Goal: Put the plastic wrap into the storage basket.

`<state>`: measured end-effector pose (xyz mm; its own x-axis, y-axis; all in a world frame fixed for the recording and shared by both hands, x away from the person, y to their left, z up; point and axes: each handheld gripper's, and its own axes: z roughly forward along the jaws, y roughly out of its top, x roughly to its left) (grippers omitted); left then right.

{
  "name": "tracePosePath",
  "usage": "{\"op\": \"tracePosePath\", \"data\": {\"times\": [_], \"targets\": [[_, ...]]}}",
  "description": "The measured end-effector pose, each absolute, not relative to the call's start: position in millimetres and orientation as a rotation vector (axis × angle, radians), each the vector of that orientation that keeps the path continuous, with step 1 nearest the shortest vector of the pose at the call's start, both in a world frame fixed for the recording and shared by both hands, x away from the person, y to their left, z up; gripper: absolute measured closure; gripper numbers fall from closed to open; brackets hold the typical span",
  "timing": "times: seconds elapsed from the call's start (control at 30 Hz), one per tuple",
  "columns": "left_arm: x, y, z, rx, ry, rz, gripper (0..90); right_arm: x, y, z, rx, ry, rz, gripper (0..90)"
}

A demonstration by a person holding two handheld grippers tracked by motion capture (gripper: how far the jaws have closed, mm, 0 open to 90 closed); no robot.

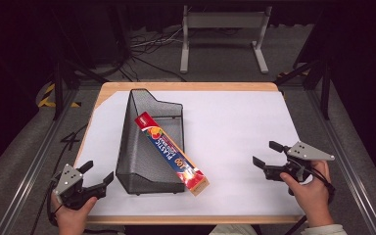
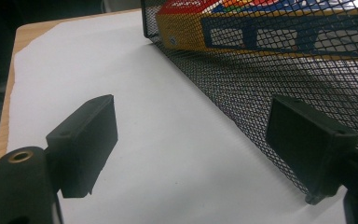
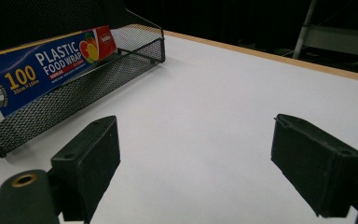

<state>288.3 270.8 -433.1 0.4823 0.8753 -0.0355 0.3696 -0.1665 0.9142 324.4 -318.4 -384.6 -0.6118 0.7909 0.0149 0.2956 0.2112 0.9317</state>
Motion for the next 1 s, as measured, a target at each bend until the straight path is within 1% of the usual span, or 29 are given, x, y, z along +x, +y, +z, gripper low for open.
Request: {"op": "tracePosePath", "data": {"times": [0.13,0.17,0.43,0.53,1.0], "targets": [[288.1,270.6,-432.7,1.748,1.059,0.645,17.4,322.9,-320.1,-392.6,1.007,2.03,1.386,16.3],[288.1,270.5,-432.6,1.747,1.058,0.645,17.4,322.0,-321.0,-399.7,1.015,2.029,1.374,16.3],[288.7,269.7,-432.7,1.747,1.048,0.637,17.4,317.9,-323.9,-422.1,1.023,2.061,1.347,16.4],[288.8,269.8,-432.4,1.747,1.048,0.637,17.4,317.8,-324.6,-429.4,1.065,2.065,1.331,17.6],[289.4,269.4,-433.2,1.749,1.05,0.627,17.4,317.4,-324.1,-441.0,1.092,2.093,1.306,17.6]]}}
